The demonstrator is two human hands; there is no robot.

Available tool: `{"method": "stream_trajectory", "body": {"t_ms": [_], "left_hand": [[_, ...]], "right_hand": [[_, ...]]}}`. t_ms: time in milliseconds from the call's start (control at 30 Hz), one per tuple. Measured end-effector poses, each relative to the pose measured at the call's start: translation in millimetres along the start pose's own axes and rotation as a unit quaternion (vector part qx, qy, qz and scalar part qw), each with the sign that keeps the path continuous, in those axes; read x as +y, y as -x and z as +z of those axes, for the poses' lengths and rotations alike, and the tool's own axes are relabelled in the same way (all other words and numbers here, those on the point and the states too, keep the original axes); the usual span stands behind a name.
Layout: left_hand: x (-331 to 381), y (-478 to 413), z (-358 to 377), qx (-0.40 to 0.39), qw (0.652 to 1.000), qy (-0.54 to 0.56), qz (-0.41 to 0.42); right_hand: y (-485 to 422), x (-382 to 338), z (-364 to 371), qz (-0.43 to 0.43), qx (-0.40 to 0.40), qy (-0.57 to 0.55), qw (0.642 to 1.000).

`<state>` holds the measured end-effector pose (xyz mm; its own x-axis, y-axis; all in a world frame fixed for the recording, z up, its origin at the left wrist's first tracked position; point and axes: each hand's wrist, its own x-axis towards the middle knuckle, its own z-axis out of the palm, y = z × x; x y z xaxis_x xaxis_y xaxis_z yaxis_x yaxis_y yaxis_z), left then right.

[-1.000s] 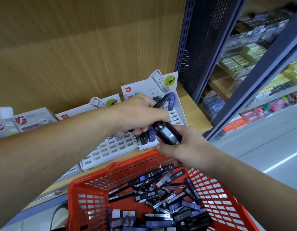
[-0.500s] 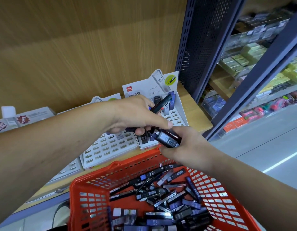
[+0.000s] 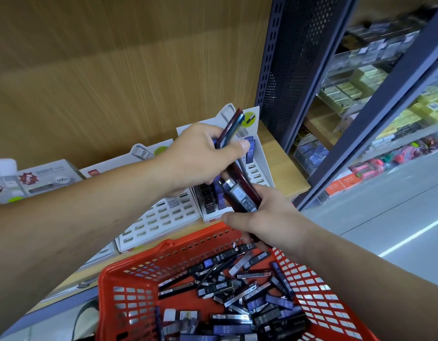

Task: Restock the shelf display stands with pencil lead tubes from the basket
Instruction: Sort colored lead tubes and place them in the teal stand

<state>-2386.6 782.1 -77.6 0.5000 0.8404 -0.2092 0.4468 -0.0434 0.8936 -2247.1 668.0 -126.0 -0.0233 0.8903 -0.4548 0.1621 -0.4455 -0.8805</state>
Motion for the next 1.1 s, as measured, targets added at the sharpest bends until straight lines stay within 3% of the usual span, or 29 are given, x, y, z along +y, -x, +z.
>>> {"method": "stream_trajectory", "body": {"t_ms": [233,500,600,767,900,1033,1100], "left_hand": [[-5,-5,-15,0.069,0.997,0.019,0.002],[-26,10,-38,0.039,0.988,0.1,-0.114],[-25,25,-41,0.017,0.984,0.12,-0.134],[-16,48,-43,0.022,0.986,0.103,-0.127],[-14,66,-44,0.031,0.983,0.1,-0.153],[-2,80,-43,0.016,0.971,0.168,-0.166],[0,88,-45,-0.008,0.975,0.147,-0.164]], "right_hand": [[1,6,-5,0.004,0.004,-0.001,1.0],[-1,4,-12,-0.005,0.113,-0.053,0.992],[-2,-4,-12,0.006,0.144,-0.12,0.982],[3,-24,-11,-0.008,0.127,-0.231,0.965],[17,-45,-5,-0.022,0.103,-0.224,0.969],[37,-54,-4,-0.025,0.122,-0.205,0.971],[47,-53,-3,-0.023,0.136,-0.199,0.97]]}}
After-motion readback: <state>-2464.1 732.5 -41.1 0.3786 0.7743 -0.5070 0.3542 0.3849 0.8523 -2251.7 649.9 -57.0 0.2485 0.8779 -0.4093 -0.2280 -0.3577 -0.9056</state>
